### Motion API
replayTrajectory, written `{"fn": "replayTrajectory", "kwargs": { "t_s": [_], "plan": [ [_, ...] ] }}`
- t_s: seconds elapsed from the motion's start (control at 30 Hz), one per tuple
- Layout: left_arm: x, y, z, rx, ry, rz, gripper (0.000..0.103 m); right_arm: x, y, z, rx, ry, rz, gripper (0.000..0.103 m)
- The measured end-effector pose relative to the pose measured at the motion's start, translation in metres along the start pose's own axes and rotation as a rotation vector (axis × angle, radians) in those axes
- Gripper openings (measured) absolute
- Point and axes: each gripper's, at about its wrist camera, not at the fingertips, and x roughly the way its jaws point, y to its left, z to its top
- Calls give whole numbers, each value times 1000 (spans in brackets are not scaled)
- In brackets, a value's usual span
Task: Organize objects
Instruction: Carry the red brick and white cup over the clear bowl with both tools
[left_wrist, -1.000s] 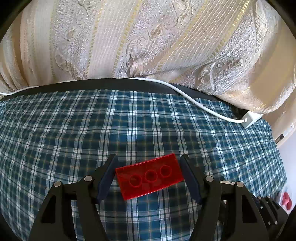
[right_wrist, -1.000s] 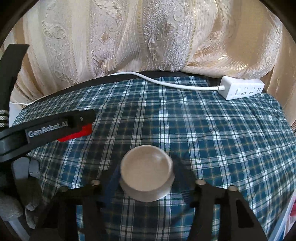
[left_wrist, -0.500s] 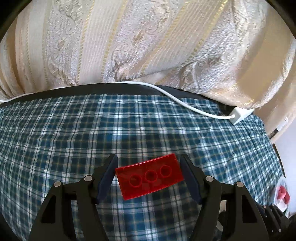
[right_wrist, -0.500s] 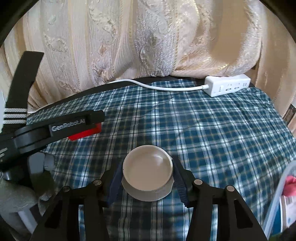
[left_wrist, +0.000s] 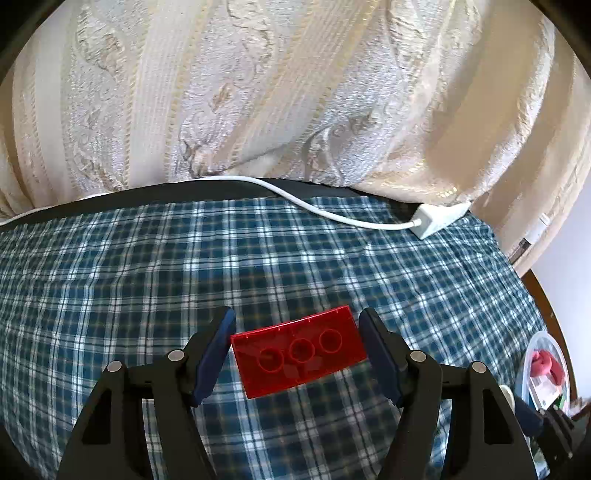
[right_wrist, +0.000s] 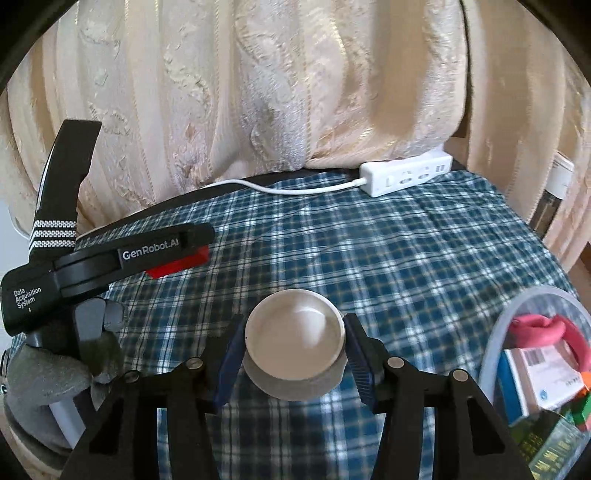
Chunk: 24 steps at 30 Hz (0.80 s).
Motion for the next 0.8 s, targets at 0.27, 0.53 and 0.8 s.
{"fn": "replayTrajectory", "kwargs": {
  "t_s": [0.27,0.53,0.8],
  "plan": [
    [-3,-16,-8,33,13,-30,70,-27,-32,-4,56,-32,-52,55],
    [-10,-33,-14,78,9,-55,70,-54,-74,-8,120,-68,-130,55],
    [-16,-52,-22,130,5,-73,70,-76,-118,-13,194,-86,-180,55]
  ]
}}
